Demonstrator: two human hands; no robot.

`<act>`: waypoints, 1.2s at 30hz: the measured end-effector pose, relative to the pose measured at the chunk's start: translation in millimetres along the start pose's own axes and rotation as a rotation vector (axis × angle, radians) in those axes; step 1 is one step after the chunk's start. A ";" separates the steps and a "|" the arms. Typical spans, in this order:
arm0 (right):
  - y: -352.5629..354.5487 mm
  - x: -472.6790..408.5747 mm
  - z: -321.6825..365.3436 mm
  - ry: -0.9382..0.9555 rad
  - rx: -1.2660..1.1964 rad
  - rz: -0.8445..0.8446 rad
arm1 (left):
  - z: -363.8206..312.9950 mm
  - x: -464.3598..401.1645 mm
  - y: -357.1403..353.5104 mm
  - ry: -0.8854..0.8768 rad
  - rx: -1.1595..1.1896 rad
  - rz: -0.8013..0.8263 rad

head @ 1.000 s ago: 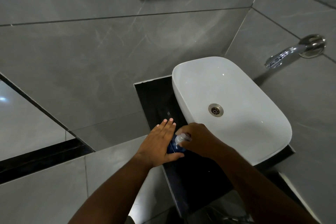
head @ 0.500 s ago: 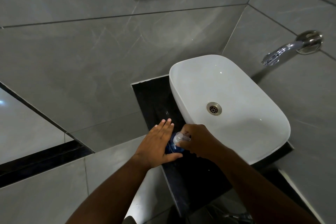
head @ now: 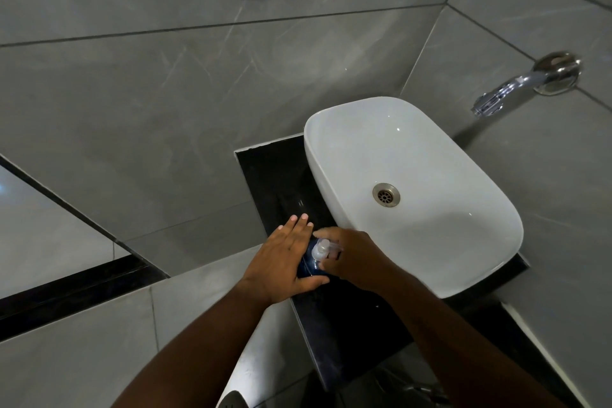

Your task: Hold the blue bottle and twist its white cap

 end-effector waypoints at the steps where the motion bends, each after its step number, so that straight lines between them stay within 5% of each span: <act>1: -3.4 0.2 -3.3 -0.025 -0.020 0.026 | -0.1 0.1 0.2 0.001 -0.002 0.000; 7: 9.8 -0.8 4.6 -0.021 0.022 -0.106 | -0.3 1.6 1.0 0.004 -0.013 0.008; 12: 6.6 0.0 1.3 0.013 -0.052 -0.026 | -2.4 0.5 4.0 0.001 -0.016 0.007; 17: 13.3 -0.6 -5.8 -0.083 0.010 -0.187 | -2.4 -0.1 5.0 0.001 -0.020 0.009; 23: 0.0 -2.2 -9.9 -0.080 -0.087 0.011 | -3.5 -0.7 5.6 0.002 -0.020 0.004; 29: 5.5 -3.8 -4.1 -0.055 -0.007 -0.106 | -0.6 0.0 5.3 0.012 -0.019 0.009; 33: -0.7 -5.2 1.8 0.048 -0.008 -0.023 | -1.8 -0.1 7.2 0.014 -0.015 -0.003; 36: -5.5 -6.1 -12.7 -0.041 -0.043 0.000 | -2.6 -0.8 5.6 0.014 -0.022 0.005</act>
Point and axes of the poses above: each hand's wrist, its own x-axis away from the middle knuckle, its own y-axis out of the back of the hand, z = x × y, the point moved 10 cm from there along -x, towards the middle knuckle, and after that the axes turned 2 degrees about -x, right-handed, at the moved point
